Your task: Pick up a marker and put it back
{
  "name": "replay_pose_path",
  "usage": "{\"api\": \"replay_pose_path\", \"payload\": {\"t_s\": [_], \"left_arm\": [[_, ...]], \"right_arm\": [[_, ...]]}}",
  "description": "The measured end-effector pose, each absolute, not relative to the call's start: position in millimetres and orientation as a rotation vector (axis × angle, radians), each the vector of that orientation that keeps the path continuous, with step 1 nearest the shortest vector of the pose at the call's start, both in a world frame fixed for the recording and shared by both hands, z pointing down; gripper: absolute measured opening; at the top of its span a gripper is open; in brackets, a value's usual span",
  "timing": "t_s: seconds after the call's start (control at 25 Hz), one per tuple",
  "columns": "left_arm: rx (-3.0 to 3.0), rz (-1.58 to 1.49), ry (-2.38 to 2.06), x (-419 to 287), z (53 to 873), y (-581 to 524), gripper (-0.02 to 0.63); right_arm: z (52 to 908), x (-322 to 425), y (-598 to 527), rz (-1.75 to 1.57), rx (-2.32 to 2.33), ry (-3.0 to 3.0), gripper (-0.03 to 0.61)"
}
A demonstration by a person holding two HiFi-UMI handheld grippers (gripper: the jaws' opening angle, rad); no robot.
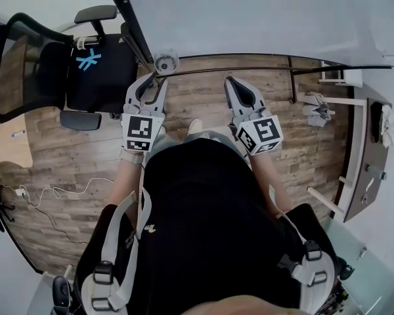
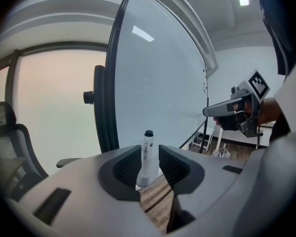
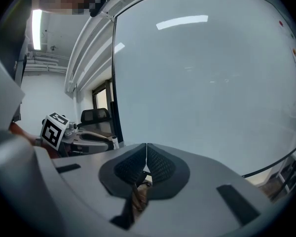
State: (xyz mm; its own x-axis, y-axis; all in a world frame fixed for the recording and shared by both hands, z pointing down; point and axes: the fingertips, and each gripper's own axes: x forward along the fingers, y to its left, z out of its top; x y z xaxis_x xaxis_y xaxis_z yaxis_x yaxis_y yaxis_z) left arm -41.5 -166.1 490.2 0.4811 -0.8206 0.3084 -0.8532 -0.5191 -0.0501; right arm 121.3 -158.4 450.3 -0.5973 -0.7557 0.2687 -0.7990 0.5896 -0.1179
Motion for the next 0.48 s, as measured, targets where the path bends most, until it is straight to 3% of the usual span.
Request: {"api": "replay_pose_path", "payload": {"t_s": [0.48], "left_arm": [[2.593,0.484,-1.526,-32.0,496.9,-184.3,0.118]], "right_arm": [[450.1,150.0,-165.2,0.326,1.35,-2.599,0.015]]}}
